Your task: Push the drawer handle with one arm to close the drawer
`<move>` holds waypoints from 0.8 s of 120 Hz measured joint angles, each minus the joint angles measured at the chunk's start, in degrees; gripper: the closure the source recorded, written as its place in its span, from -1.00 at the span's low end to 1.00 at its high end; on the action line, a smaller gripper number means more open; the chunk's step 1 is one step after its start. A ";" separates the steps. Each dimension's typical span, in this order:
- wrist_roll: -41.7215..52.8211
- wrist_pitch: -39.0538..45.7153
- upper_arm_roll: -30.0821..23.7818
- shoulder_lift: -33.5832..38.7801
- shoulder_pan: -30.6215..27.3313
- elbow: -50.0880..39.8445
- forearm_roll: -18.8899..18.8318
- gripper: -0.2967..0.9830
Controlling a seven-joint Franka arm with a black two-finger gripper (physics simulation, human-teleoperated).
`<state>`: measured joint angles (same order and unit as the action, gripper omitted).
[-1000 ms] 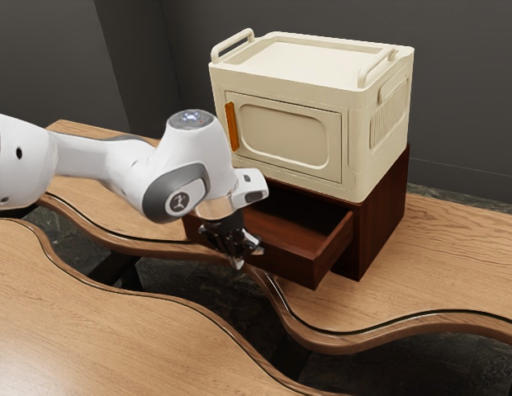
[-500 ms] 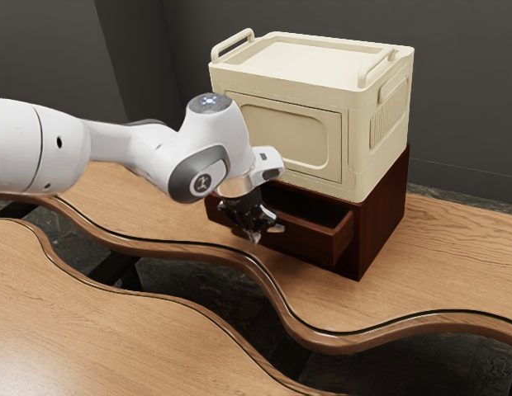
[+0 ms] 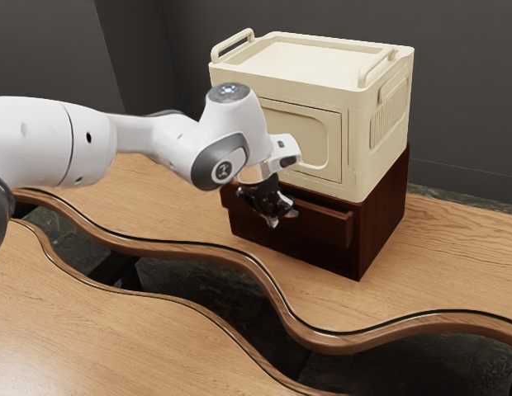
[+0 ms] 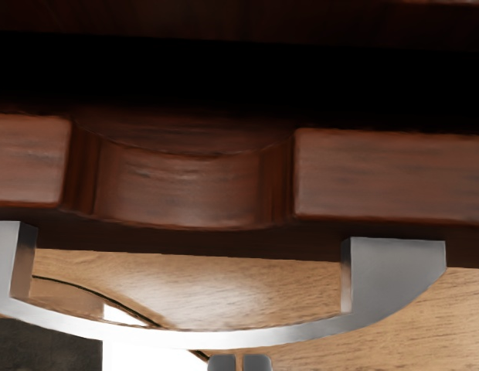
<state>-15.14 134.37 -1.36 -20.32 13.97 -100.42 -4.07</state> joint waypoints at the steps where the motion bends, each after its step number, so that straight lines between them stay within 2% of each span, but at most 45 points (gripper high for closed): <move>1: 0.05 -0.02 -0.01 -0.09 -0.01 0.17 -0.03 0.69; 81: 3.79 -1.03 -3.18 -4.47 -2.22 7.54 -0.75 0.72; 87: 4.02 -0.90 -2.59 -2.45 -1.73 4.56 0.38 0.69; 96: 3.49 0.03 -1.22 5.97 -0.76 -7.34 2.62 0.69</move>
<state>-11.65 134.41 -2.58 -14.35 13.22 -107.76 -1.46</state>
